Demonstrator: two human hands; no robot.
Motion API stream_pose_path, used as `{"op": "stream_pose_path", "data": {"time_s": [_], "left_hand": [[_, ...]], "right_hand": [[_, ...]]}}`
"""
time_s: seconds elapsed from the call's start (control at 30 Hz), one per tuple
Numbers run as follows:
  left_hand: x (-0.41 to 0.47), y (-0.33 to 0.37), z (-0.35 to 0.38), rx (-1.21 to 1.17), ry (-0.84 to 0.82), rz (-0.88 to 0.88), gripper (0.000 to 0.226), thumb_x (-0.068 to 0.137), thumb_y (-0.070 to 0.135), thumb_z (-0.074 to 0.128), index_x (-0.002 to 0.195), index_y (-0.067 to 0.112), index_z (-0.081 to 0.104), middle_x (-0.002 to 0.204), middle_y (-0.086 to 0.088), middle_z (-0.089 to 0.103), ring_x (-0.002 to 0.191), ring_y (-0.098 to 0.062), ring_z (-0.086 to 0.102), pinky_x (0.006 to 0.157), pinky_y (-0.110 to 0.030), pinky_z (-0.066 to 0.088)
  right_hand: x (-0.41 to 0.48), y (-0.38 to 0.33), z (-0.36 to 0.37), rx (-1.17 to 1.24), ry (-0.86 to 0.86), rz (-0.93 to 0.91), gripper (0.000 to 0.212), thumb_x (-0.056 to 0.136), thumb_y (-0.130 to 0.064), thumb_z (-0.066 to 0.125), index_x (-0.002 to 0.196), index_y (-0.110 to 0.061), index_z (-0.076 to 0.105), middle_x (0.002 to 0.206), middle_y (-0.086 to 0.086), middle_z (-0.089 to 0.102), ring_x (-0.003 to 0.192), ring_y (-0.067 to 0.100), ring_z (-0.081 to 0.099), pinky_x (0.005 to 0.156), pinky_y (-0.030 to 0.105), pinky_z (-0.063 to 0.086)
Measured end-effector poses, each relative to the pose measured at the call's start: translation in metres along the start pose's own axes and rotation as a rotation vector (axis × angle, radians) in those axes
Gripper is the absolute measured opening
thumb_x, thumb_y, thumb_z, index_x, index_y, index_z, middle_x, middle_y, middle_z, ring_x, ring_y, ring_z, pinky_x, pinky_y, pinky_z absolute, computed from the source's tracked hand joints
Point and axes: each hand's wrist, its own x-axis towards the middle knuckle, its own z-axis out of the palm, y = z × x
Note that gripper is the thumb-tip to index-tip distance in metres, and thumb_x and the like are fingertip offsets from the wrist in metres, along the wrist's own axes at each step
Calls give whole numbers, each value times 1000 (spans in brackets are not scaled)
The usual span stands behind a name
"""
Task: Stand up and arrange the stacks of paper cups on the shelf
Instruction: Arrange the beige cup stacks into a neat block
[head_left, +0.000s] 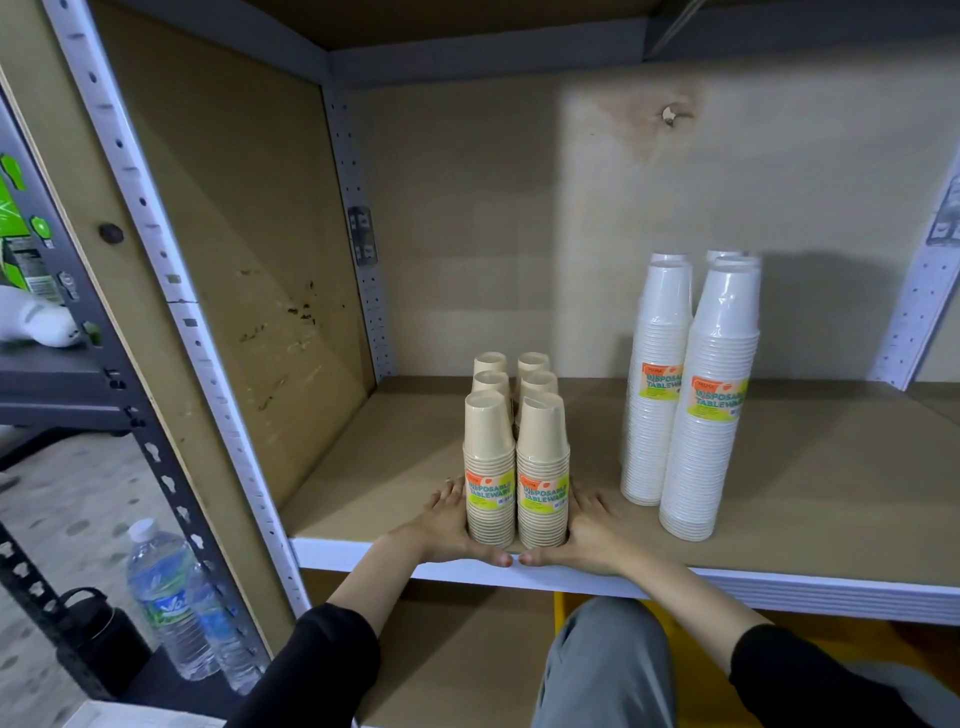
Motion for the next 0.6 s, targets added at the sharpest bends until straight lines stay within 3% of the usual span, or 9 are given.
{"op": "stream_pose_path", "data": {"time_s": [0.43, 0.6], "left_hand": [[8, -11, 1, -31, -25, -5, 123, 43, 80, 51, 148, 32, 11, 160, 0, 7, 148, -26, -2, 121, -49, 4], [9, -11, 1, -34, -22, -8, 121, 43, 81, 52, 148, 32, 14, 159, 0, 12, 147, -26, 2, 121, -49, 5]], "right_hand": [[4, -3, 7, 34, 11, 30, 162, 13, -101, 11, 149, -15, -7, 159, 9, -8, 148, 21, -5, 120, 41, -2], [-1, -5, 4, 50, 12, 33, 157, 22, -97, 29, 149, -11, -8, 159, 9, -8, 148, 21, -6, 120, 41, -2]]}}
